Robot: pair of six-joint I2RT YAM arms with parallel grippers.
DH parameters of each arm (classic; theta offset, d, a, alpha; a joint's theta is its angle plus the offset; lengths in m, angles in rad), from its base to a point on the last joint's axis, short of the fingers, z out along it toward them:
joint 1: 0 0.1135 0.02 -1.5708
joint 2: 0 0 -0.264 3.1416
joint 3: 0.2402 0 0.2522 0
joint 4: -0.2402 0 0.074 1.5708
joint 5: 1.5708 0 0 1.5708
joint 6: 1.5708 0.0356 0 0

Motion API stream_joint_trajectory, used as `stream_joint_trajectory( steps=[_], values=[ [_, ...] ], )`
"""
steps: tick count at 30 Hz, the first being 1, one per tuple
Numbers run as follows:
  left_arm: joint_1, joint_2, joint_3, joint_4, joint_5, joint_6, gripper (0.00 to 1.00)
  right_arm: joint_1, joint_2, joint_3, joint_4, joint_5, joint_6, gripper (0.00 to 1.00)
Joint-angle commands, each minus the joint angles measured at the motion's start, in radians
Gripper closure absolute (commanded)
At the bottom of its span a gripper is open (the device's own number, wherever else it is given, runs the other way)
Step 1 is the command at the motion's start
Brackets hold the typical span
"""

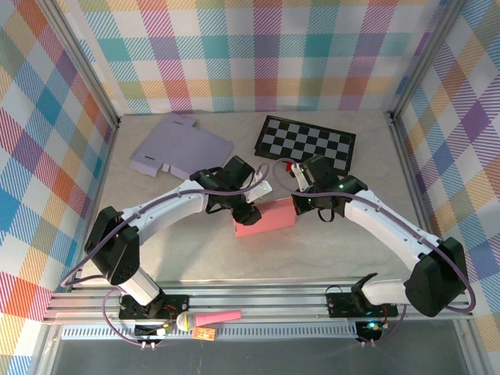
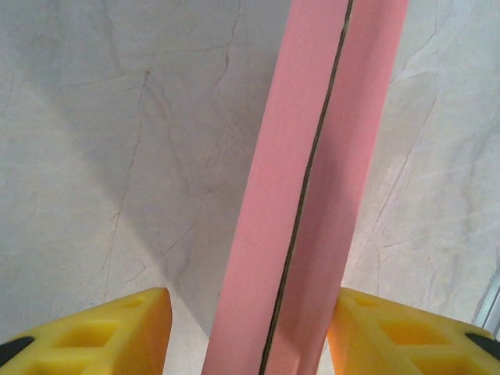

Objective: Fold the paper box

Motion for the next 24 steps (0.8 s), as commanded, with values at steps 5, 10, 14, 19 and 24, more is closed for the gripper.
stream_joint_trajectory(
  steps=[5,10,14,19,24],
  values=[
    [0.013,-0.09,-0.04,0.094,-0.002,-0.14,0.45,0.04,-0.011,-0.008,-0.023,0.047,0.074,1.0],
    [0.017,-0.183,-0.055,0.114,-0.139,-0.258,0.45,0.047,-0.008,0.002,-0.04,0.066,0.108,1.0],
    [0.03,-0.256,-0.018,-0.033,-0.305,-0.451,0.6,0.051,0.001,0.014,-0.048,0.071,0.12,1.0],
    [0.084,-0.314,0.002,-0.272,-0.215,-0.652,0.74,0.054,0.01,0.032,-0.059,0.076,0.124,1.0],
    [0.085,-0.312,-0.005,-0.379,-0.1,-0.67,0.78,0.056,0.021,0.054,-0.075,0.077,0.126,1.0]
  ],
)
